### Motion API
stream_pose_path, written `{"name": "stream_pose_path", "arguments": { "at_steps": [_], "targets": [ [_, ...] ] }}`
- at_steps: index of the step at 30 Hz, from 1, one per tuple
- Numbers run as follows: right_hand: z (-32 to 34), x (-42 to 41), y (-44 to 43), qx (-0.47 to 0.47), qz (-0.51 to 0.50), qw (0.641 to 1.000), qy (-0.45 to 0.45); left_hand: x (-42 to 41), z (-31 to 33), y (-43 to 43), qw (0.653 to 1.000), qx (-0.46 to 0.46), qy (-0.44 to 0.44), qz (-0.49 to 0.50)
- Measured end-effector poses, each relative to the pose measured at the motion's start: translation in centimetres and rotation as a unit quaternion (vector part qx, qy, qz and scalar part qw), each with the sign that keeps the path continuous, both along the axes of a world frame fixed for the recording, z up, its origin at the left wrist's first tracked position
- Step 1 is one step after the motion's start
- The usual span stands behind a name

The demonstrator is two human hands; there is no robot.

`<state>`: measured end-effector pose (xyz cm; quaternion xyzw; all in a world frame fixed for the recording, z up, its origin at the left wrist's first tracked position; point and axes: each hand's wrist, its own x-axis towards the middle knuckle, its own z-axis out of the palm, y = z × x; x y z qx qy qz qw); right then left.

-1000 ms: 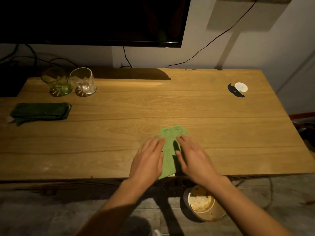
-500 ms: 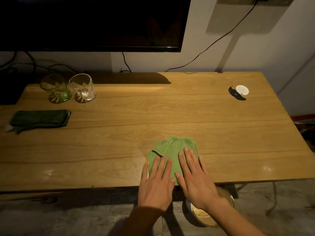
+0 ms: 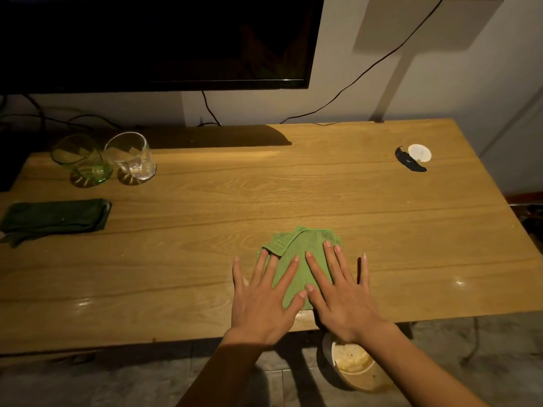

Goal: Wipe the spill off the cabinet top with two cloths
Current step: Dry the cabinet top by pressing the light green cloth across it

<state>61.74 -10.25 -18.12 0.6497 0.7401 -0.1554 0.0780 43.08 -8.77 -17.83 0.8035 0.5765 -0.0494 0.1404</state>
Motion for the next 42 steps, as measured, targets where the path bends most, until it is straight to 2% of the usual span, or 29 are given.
{"name": "stream_pose_path", "arguments": {
  "at_steps": [10, 22, 32, 39, 42],
  "targets": [
    [-0.6, 0.7, 7.6, 0.012, -0.015, 1.000, 0.016, 1.7, -0.6, 7.2, 1.000, 0.003, 0.006, 0.026],
    [-0.6, 2.6, 21.1, -0.013, -0.017, 1.000, 0.021, 4.5, -1.2, 20.2, 0.998, 0.006, 0.040, 0.054],
    [-1.1, 4.8, 33.1, 0.004, -0.004, 1.000, 0.021, 7.2, -0.9, 32.0, 0.994, -0.017, 0.064, 0.087],
    [-1.5, 5.9, 36.8, 0.022, 0.003, 0.999, 0.042, 8.3, -0.4, 35.7, 0.991, -0.072, 0.064, 0.097],
    [-1.5, 5.9, 36.6, 0.038, 0.003, 0.999, 0.036, 8.3, -0.3, 35.7, 0.991, -0.070, 0.065, 0.093]
  ]
}}
